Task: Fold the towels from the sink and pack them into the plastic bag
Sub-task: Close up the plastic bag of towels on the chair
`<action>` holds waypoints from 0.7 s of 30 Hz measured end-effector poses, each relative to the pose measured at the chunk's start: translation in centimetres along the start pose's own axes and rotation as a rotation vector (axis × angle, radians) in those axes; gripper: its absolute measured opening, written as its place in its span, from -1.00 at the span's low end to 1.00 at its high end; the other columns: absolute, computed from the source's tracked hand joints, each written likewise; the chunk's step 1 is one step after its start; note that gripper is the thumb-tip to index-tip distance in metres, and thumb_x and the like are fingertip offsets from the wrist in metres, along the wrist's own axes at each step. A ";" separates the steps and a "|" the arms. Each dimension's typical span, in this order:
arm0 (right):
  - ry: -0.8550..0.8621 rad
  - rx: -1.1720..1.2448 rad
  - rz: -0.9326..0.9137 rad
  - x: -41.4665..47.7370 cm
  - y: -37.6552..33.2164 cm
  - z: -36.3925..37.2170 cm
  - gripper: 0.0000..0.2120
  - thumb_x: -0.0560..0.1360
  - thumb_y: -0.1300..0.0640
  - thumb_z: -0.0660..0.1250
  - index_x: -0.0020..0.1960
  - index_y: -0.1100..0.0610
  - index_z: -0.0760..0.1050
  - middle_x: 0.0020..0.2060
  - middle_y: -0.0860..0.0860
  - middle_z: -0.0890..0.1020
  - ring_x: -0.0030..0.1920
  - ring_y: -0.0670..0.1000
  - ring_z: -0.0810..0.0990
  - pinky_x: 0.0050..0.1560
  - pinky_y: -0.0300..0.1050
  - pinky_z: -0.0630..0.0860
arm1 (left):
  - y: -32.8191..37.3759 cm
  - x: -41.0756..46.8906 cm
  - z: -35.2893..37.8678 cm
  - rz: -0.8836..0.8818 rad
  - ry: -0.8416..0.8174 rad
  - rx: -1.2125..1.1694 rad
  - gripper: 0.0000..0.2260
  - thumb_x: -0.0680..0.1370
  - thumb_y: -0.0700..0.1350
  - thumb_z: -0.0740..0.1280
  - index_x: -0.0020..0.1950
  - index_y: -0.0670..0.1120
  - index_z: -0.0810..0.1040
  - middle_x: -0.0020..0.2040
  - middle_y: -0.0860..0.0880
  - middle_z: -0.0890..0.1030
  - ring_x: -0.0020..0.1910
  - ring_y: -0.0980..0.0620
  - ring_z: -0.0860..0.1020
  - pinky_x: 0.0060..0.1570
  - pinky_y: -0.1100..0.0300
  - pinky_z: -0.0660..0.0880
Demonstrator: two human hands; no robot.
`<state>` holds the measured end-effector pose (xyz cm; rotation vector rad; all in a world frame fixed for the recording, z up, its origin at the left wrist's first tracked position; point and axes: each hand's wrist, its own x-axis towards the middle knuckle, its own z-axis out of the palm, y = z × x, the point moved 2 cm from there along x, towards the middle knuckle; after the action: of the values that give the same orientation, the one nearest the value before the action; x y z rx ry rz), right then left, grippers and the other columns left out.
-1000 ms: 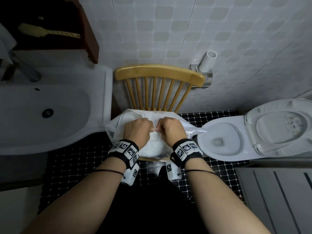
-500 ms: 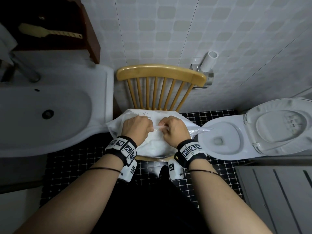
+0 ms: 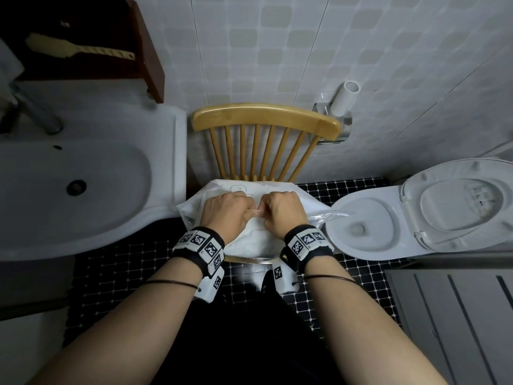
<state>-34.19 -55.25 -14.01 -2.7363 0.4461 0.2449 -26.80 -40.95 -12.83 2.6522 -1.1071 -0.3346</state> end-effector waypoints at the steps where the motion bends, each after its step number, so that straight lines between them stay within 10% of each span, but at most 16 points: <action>1: 0.009 0.015 0.011 0.1 0.3 0.0 -0.87 0.44 0.21 0.38 -0.12 0.01 0.66 -0.18 -0.01 0.72 -0.10 0.13 0.64 0.11 0.01 0.46 | -0.2 0.1 -0.3 -0.002 -0.003 -0.011 -0.79 0.65 0.20 0.34 0.02 0.11 0.66 0.04 0.10 0.65 0.04 -0.01 0.62 -0.13 0.08 0.45; 12: 0.002 0.231 0.003 0.6 -0.6 1.0 -0.86 0.50 0.20 0.49 -0.19 0.00 0.65 -0.22 -0.03 0.72 -0.16 0.06 0.65 -0.07 -0.02 0.61 | -1.0 0.1 -0.2 -0.031 -0.025 0.089 -0.87 0.65 -0.08 0.35 -0.07 0.05 0.64 -0.05 0.04 0.63 -0.05 -0.06 0.63 -0.23 0.08 0.40; 21: 0.018 0.123 0.022 0.8 -0.8 0.7 -0.83 0.40 0.26 0.42 -0.24 -0.01 0.59 -0.32 -0.05 0.69 -0.21 0.09 0.64 -0.14 -0.04 0.61 | -1.2 0.1 -0.1 -0.086 -0.027 0.089 -0.83 0.63 0.13 0.38 0.00 0.07 0.68 -0.04 -0.01 0.71 -0.04 -0.10 0.66 -0.12 0.02 0.57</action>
<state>-33.30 -54.52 -14.62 -2.6162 0.4807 0.1916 -25.88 -40.21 -13.09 2.7874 -1.0413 -0.3454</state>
